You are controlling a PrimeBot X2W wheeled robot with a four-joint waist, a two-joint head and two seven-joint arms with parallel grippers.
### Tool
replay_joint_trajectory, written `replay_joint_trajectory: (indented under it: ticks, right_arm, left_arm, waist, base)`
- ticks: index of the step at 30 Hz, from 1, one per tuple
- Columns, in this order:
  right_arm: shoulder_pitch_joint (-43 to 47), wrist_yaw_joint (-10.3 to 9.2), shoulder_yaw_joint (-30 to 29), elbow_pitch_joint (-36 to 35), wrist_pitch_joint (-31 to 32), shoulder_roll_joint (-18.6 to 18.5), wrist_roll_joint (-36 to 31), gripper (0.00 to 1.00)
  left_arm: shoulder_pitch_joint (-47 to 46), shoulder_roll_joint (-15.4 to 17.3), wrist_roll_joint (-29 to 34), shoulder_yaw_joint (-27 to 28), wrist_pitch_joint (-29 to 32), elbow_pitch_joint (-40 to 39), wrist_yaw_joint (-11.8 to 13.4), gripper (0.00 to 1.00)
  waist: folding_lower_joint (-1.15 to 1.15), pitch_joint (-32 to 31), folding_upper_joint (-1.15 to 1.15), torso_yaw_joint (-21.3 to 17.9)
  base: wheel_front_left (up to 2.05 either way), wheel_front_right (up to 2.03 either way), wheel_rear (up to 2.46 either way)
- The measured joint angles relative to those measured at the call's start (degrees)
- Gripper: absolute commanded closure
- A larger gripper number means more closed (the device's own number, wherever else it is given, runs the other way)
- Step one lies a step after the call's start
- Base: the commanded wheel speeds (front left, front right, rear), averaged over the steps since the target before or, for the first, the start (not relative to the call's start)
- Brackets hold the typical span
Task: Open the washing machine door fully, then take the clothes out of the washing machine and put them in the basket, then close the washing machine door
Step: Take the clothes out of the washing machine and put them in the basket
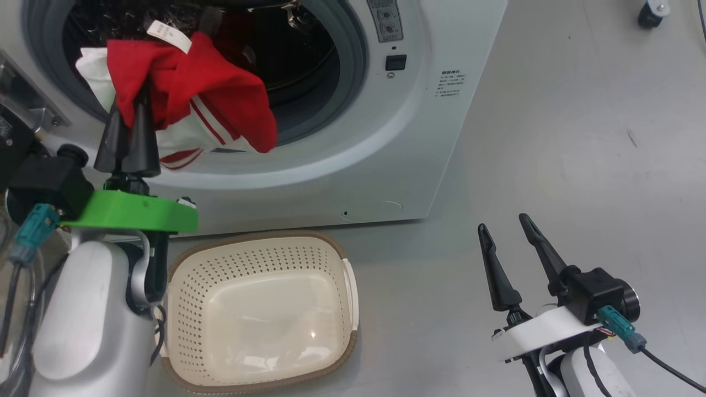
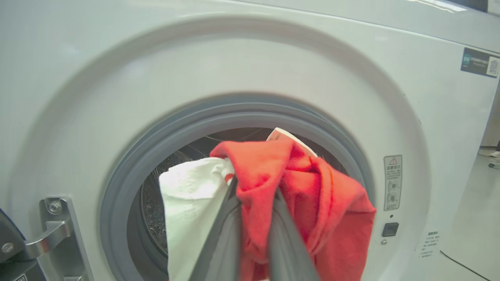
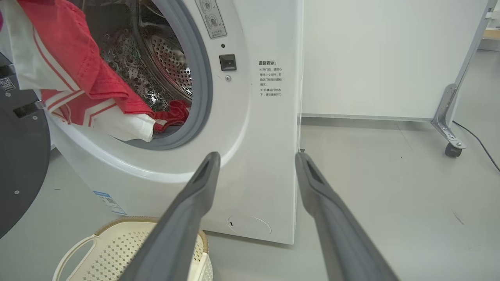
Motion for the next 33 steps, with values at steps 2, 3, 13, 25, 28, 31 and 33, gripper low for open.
replay_joint_trajectory:
  ticks: [2,3,13,25,28,31,33]
  right_arm:
    - [0.4,0.01,0.3,0.0,0.0,0.0,0.0,0.0]
    - [0.4,0.03,0.4,-0.1,0.0,0.0,0.0,0.0]
    - [0.4,0.51,0.7,-1.3,0.0,0.0,-0.1,0.0]
    - [-0.2,0.59,1.9,-3.3,0.0,0.0,-0.1,0.0]
    - [-1.1,0.59,2.1,-3.6,0.0,0.0,-0.1,0.0]
    - [-1.5,0.59,1.8,-4.2,0.0,0.0,-0.1,0.0]
    - [-1.9,0.59,1.9,-4.4,0.0,0.0,-0.1,0.0]
  left_arm:
    - [1.8,-0.3,0.0,-0.3,0.0,-1.5,0.0,1.0]
    - [2.7,-0.4,0.0,-0.5,0.0,-2.1,0.3,1.0]
    - [13.0,-2.2,-0.8,-4.4,1.5,0.1,1.0,1.0]
    - [14.8,-2.6,-1.1,-7.6,3.2,9.7,0.8,1.0]
    - [13.9,-2.5,-1.0,-7.9,3.2,13.2,0.4,1.0]
    - [11.7,-2.7,-0.9,-8.7,3.2,16.6,-0.1,1.0]
    - [9.9,-2.7,-0.8,-8.8,3.4,19.2,-0.2,1.0]
  waist:
    - [0.0,-0.7,0.0,0.4]
    - [0.0,-0.9,0.0,0.6]
    - [0.0,-0.1,0.0,0.9]
    - [0.0,4.4,0.0,-1.1]
    - [0.0,5.9,0.0,-1.7]
    - [0.0,7.6,0.0,-2.3]
    - [0.0,8.7,0.0,-2.6]
  base:
    - [0.0,0.0,0.0]
    - [0.0,0.0,0.0]
    - [0.0,0.0,0.0]
    - [0.0,0.0,0.0]
    - [0.0,0.0,0.0]
    - [0.0,0.0,0.0]
    - [0.0,0.0,0.0]
